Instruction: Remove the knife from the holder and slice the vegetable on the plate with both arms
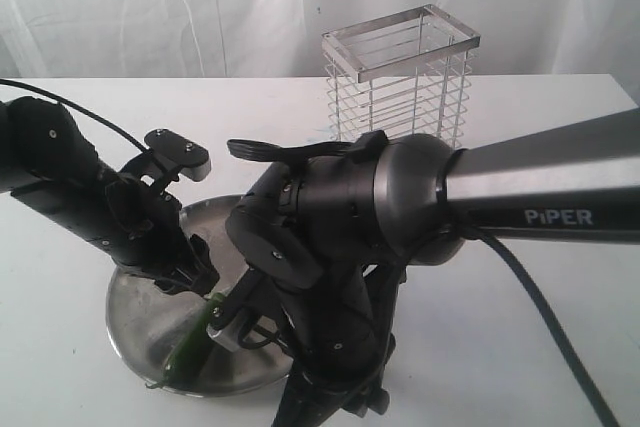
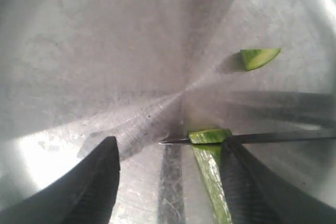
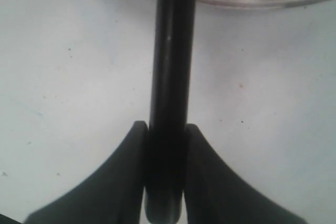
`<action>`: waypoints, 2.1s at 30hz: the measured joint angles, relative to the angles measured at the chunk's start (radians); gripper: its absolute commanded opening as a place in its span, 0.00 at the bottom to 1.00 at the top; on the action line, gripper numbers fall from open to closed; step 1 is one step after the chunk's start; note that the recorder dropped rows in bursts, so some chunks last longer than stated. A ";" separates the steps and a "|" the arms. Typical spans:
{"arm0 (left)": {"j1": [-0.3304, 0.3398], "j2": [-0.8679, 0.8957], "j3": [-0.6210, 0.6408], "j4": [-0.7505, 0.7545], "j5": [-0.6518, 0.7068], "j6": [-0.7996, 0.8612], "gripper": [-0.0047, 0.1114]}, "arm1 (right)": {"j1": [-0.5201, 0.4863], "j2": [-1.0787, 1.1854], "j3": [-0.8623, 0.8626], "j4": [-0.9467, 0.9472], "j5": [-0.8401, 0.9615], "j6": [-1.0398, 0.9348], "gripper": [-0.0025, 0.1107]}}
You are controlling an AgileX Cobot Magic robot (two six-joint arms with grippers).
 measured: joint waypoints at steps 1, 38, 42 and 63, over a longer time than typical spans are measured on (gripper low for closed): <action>0.000 0.000 0.000 0.000 0.005 -0.001 0.56 | 0.000 0.000 0.000 0.002 -0.002 0.000 0.02; 0.002 -0.001 0.000 0.000 0.015 -0.014 0.56 | 0.000 0.098 -0.072 0.006 -0.095 0.000 0.02; 0.002 -0.001 0.000 -0.001 0.015 -0.014 0.56 | 0.000 0.098 -0.072 0.006 -0.095 -0.002 0.02; 0.000 -0.001 0.000 -0.016 0.025 -0.016 0.56 | 0.000 0.115 -0.159 -0.049 0.081 -0.052 0.02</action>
